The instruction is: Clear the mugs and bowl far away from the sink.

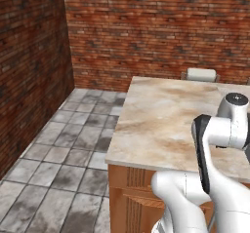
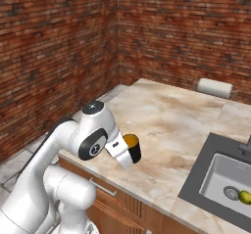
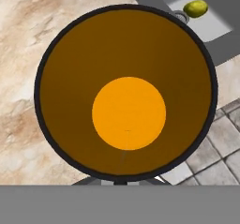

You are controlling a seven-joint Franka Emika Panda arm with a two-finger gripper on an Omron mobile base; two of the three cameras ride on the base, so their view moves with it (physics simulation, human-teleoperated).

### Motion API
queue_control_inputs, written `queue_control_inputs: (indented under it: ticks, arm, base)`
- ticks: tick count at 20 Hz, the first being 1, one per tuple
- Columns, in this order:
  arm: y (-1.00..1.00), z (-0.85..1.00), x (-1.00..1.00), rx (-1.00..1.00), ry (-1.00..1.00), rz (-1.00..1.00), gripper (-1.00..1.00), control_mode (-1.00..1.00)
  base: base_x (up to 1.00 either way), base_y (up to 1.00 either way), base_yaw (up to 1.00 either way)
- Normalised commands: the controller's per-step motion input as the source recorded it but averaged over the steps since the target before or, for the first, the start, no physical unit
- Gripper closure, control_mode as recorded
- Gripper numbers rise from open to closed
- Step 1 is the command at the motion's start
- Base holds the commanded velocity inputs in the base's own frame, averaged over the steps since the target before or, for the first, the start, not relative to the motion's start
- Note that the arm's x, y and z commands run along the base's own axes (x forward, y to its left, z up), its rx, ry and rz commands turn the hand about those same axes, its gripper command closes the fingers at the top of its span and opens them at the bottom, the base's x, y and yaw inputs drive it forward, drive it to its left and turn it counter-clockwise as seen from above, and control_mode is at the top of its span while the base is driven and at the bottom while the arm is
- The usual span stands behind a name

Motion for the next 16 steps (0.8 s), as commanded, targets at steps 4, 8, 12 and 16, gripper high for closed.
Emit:
queue_control_inputs:
  ticks: [4, 8, 12, 16]
  arm:
    - [0.0, -0.02, -0.07, 0.02, 0.01, -0.01, 1.0, -1.0]
    - [0.0, 0.0, 0.0, 0.0, 0.02, 0.0, 1.0, -1.0]
    - [0.03, 0.0, 0.0, 0.0, 0.0, 0.01, 1.0, -1.0]
    - [0.0, 0.0, 0.0, 0.0, 0.0, 0.0, 1.0, 1.0]
  base:
    - [0.0, 0.0, 0.0]
    - [0.0, 0.0, 0.0]
    - [0.0, 0.0, 0.0]
    - [0.0, 0.0, 0.0]
